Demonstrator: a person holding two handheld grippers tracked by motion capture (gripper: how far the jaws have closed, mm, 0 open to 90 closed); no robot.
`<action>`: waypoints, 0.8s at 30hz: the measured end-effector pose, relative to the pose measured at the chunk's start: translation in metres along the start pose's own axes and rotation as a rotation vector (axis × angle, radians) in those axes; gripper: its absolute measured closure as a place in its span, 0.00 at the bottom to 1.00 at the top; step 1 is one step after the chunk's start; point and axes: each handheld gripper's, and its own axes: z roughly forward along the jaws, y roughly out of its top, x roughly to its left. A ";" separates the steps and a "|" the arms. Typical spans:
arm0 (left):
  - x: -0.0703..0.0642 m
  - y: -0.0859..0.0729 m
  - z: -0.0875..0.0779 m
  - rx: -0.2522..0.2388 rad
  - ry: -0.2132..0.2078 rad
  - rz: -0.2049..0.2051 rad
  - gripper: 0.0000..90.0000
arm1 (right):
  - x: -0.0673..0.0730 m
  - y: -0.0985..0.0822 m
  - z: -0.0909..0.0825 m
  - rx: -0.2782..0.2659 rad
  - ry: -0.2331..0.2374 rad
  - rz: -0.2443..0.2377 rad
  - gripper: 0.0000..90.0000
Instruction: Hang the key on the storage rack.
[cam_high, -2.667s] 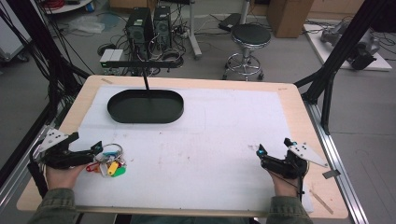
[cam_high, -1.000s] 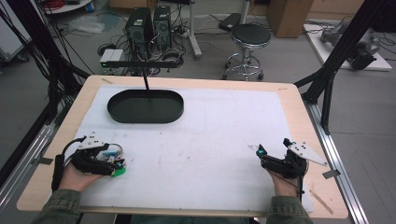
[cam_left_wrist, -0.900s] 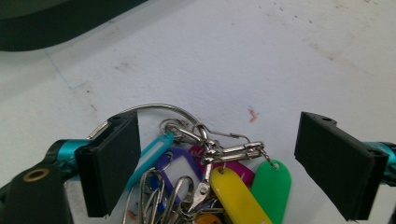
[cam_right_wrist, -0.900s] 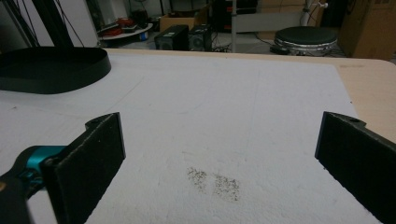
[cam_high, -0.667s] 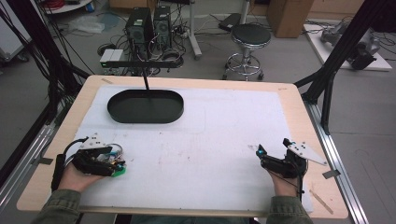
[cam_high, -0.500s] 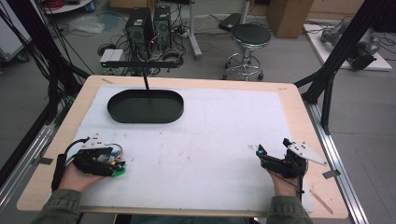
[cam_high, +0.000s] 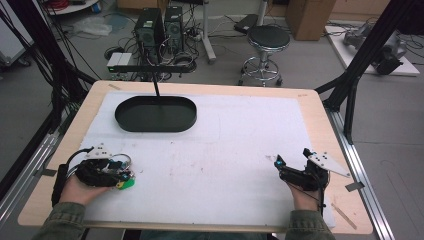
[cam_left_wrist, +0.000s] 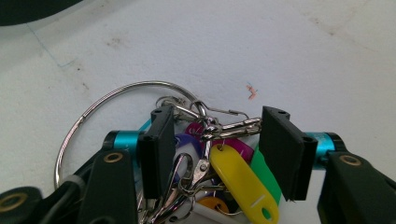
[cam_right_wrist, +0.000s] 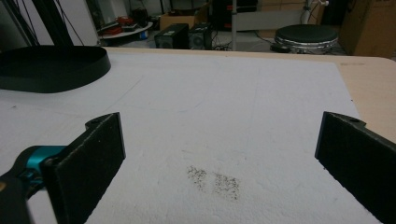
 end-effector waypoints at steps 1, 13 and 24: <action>0.000 0.000 0.000 0.004 0.000 0.003 0.53 | 0.000 0.000 0.000 0.000 0.000 -0.001 0.01; -0.003 0.000 0.005 0.049 0.030 0.068 0.73 | -0.001 0.000 0.000 -0.001 -0.003 0.000 0.01; 0.001 -0.002 0.002 0.025 0.021 0.078 0.91 | 0.000 0.000 0.000 0.000 -0.005 0.008 0.01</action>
